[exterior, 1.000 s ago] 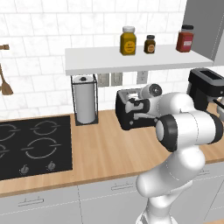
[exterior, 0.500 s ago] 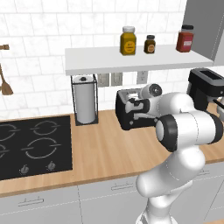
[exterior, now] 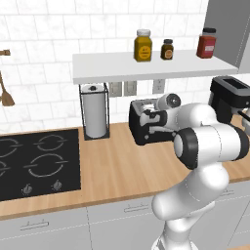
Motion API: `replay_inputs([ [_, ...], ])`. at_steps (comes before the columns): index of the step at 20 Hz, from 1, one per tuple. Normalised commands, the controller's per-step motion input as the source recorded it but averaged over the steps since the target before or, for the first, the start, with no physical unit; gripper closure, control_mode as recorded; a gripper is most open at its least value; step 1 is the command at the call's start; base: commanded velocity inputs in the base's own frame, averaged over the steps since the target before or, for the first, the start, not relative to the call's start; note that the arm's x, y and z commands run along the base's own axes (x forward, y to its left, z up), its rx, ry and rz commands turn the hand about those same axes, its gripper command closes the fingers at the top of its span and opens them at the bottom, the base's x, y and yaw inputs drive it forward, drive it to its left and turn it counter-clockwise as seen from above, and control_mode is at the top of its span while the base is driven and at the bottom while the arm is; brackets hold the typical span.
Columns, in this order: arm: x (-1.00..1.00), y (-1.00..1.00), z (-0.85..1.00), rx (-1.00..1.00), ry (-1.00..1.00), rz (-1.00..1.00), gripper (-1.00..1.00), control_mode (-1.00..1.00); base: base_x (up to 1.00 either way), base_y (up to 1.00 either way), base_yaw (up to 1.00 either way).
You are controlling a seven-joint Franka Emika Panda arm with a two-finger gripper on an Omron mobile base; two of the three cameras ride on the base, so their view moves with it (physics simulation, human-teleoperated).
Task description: Start the toaster. Once the lever pops up, take the bread to the plate on the dining counter.
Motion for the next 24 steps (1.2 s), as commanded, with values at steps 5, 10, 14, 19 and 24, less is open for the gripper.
replay_inputs([
  [5, 0.00, 0.00, 0.00, 0.00, 0.00, 0.00, -1.00, -1.00, 0.00, 0.00, 0.00],
  [10, 0.00, 0.00, 0.00, 0.00, 0.00, 0.00, -1.00, -1.00, 0.00, 0.00, 0.00],
  [14, 0.00, 0.00, 0.00, 0.00, 0.00, 0.00, -1.00, -1.00, 0.00, 0.00, 0.00],
  [19, 0.00, 0.00, 0.00, 0.00, 0.00, 0.00, -1.00, -1.00, 0.00, 0.00, 0.00],
  [24, 0.00, 0.00, 0.00, 0.00, 0.00, 0.00, -1.00, -1.00, 0.00, 0.00, 0.00],
])
